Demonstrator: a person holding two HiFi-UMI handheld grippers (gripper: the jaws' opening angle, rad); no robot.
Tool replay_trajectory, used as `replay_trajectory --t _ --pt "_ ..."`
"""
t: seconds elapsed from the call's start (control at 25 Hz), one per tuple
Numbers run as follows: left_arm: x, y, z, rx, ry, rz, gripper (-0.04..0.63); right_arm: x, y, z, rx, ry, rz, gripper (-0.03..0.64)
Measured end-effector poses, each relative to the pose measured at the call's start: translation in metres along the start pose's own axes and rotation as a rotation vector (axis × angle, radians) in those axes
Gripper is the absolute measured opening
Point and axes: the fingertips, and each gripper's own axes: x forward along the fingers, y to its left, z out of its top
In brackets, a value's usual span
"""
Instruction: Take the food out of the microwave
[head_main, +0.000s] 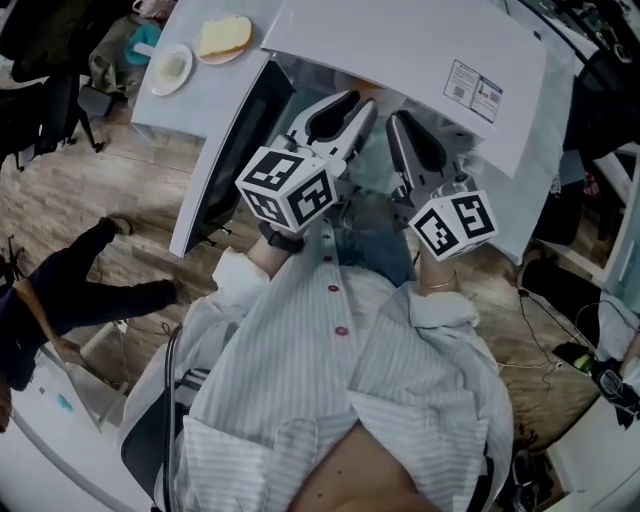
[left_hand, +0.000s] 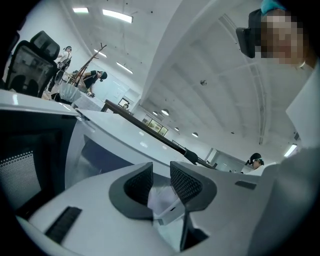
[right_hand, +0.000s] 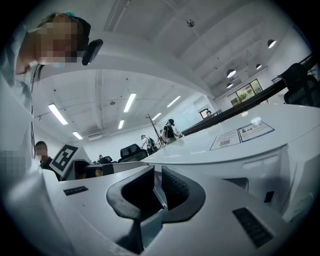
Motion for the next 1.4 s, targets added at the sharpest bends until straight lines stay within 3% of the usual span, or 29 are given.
replay_trajectory --t 0.12,0.68,1.4 --pt "-0.002 0.008 -0.006 -0.023 0.015 0.01 0.106 0.003 -0.001 -0.008 0.033 0.011 0.006 0.08" --pt "0.008 0.042 -0.042 -0.183 0.105 0.04 0.161 0.002 -0.038 -0.05 0.267 0.022 -0.099 0.143" --pt "0.02 0.072 -0.091 -0.325 0.206 0.091 0.181 0.013 -0.079 -0.104 0.452 0.088 -0.192 0.15"
